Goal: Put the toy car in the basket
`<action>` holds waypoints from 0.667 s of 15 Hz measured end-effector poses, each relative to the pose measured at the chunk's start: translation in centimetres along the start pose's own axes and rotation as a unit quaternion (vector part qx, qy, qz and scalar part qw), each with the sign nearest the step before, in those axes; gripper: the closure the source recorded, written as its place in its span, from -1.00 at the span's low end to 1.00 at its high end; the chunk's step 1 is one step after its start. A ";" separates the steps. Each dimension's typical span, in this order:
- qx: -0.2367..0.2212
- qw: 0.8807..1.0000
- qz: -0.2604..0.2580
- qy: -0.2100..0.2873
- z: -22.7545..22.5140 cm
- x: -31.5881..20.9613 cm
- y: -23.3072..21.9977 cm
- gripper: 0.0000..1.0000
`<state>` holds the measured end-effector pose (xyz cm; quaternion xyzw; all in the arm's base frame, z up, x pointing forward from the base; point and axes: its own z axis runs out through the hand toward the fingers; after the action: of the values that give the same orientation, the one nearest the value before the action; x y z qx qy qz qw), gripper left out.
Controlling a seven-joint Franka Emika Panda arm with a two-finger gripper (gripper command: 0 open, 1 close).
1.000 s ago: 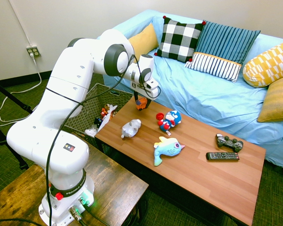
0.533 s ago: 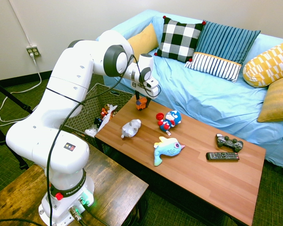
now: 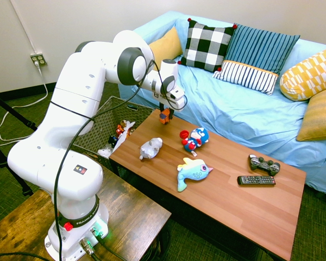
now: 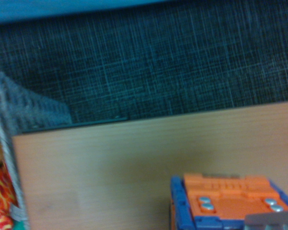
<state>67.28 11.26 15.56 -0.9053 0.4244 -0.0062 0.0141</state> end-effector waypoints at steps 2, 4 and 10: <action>0.033 0.999 -0.019 0.007 -4.8 -2.6 -0.4 1.00; 0.060 0.996 -0.058 0.014 -9.4 -7.8 -1.3 1.00; 0.041 0.976 -0.211 0.042 -13.1 -34.6 -0.3 1.00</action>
<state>45.09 37.80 28.64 -0.9721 0.2231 -0.0646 0.0315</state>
